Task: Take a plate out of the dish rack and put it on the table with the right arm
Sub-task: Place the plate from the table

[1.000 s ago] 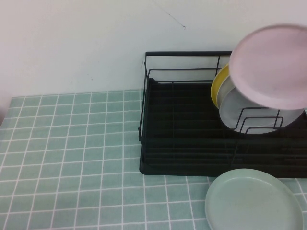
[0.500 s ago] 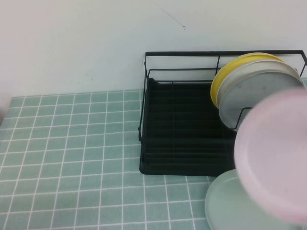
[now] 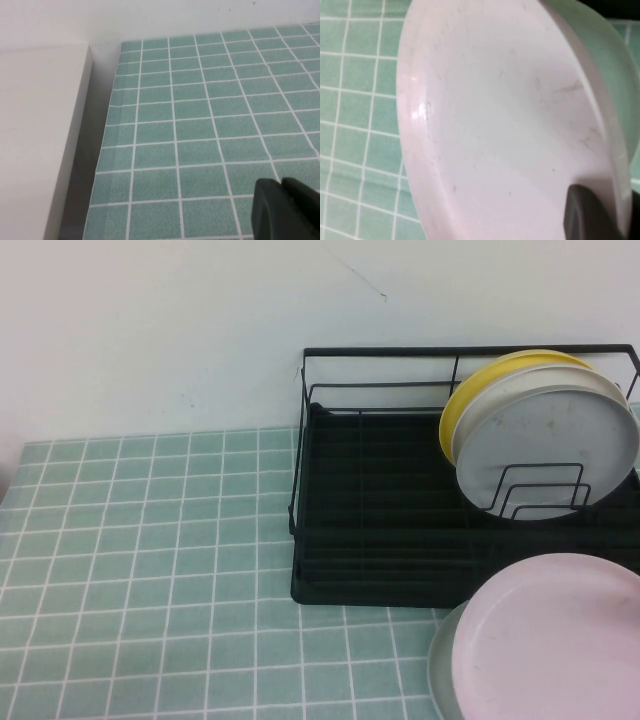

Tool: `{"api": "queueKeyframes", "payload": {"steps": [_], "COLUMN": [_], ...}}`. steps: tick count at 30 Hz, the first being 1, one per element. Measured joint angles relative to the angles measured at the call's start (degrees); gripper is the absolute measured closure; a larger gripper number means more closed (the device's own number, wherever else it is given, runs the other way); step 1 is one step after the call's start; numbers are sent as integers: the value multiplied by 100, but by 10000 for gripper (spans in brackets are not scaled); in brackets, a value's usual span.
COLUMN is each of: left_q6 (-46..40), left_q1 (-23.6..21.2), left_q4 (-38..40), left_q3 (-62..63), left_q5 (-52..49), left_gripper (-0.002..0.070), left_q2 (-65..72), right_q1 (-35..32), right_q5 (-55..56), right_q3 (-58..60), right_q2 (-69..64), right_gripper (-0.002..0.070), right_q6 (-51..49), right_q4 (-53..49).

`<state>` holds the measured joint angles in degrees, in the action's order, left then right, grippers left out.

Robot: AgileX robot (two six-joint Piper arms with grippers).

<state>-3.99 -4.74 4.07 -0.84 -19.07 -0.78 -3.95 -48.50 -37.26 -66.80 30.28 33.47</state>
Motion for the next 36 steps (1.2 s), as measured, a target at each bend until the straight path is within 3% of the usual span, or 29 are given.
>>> {"api": "queueKeyframes", "payload": {"steps": [8,32,36], "left_q6": [0,0,0], "left_q1": [0,0,0], "left_q4": [0,0,0], "left_q3": [0,0,0], "left_q5": [0,0,0], "left_gripper": [678,678,678], "left_q2": [0,0,0], "right_q1": [0,0,0], "right_q5": [134,522,522], "right_q3": [0,0,0], "right_q2": [-710,-1580,-1589], "right_gripper": [594,594,548], "right_q6": [613,1147,1198], "right_q4": [617,882,882]}}
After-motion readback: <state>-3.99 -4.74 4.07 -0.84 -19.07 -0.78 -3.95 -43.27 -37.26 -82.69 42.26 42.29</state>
